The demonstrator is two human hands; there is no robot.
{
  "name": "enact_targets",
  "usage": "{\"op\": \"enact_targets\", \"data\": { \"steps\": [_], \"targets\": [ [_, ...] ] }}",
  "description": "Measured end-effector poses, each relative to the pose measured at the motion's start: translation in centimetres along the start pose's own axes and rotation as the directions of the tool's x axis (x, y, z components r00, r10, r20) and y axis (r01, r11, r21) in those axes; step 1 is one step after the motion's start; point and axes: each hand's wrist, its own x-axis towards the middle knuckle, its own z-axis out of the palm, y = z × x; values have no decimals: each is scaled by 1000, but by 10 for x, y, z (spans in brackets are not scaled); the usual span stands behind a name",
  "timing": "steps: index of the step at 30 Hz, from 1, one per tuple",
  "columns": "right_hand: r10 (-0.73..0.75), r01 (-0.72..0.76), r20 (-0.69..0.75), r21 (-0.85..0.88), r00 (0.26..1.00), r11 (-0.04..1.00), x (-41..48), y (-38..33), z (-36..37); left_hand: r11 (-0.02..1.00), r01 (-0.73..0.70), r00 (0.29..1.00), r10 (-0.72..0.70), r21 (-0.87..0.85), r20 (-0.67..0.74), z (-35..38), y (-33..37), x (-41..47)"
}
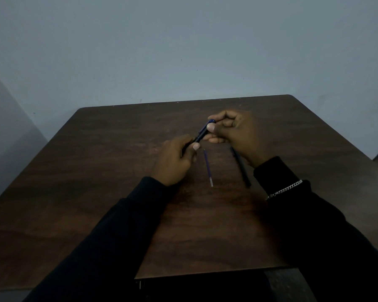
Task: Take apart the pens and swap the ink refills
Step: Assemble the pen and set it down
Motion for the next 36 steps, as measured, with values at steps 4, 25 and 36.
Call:
{"op": "enact_targets", "data": {
  "steps": [4,25,36],
  "targets": [
    [-24,21,-54,-50,998,999,1,0,1,993,90,995,-87,-74,42,2,8,3],
    [297,-316,-109,-327,949,891,-2,-12,-79,913,386,918,-365,-132,155,75,89,47],
    [398,-405,-165,-643,902,650,4,3,-91,886,463,868,-454,4,203,117,91,52]
  ]
}}
